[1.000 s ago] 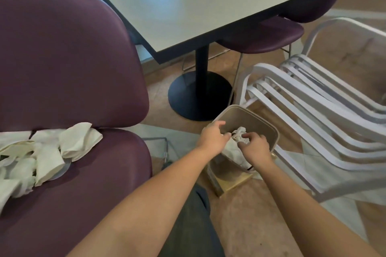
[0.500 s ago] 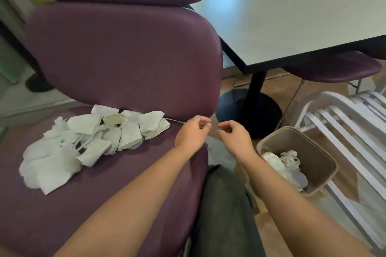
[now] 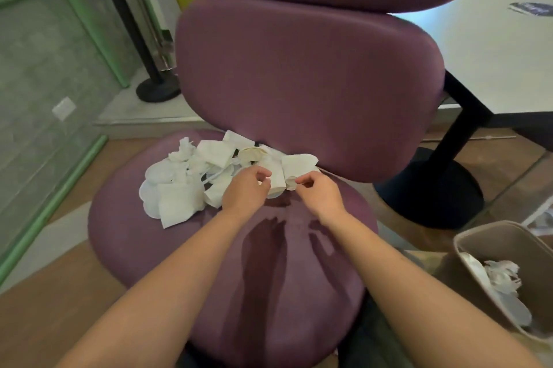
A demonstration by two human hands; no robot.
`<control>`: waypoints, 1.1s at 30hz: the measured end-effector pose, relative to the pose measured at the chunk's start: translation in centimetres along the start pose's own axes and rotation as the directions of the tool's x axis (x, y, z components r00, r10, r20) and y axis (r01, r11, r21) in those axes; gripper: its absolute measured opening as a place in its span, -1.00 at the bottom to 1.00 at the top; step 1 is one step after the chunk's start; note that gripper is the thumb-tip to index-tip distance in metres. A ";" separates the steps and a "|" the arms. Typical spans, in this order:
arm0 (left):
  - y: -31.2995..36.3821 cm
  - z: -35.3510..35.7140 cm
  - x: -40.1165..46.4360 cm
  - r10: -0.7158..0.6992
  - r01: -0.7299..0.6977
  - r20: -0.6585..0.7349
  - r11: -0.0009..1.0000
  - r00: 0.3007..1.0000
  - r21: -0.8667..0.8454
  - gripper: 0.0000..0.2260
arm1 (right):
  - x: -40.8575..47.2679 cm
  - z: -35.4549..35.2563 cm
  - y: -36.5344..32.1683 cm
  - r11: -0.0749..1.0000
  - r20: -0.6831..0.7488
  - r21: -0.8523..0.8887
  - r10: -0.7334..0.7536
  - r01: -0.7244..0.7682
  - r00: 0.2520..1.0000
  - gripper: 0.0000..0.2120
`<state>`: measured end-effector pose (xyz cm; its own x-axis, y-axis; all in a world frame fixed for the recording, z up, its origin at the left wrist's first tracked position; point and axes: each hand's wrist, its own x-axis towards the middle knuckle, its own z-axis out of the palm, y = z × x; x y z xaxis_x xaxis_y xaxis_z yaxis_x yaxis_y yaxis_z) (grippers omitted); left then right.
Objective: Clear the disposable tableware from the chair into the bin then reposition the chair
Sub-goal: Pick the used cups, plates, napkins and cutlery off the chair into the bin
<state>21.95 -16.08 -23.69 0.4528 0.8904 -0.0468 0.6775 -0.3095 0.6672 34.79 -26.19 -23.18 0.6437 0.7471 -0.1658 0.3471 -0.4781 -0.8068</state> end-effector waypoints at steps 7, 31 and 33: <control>-6.6 -1.9 0.1 0.028 0.007 -0.073 0.899 0.997 0.438 -0.57 | 1.3 5.3 -2.4 0.995 0.091 -0.091 -0.029 0.038 0.995 -0.81; -8.6 -3.6 1.4 0.094 -0.035 -0.166 0.944 0.982 0.328 -0.68 | 5.1 11.7 -5.1 0.994 0.139 0.083 0.056 -0.068 0.989 -0.67; -8.1 -3.8 1.3 0.098 -0.028 -0.206 0.948 0.974 0.317 -0.67 | 4.6 11.0 -4.7 0.987 0.107 0.143 0.058 -0.073 0.993 -0.65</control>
<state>14.79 -11.17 -26.36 0.3881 0.9052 0.1729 0.8133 -0.4247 0.3978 28.63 -15.45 -26.34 0.5862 0.7630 -0.2722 0.1976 -0.4605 -0.8654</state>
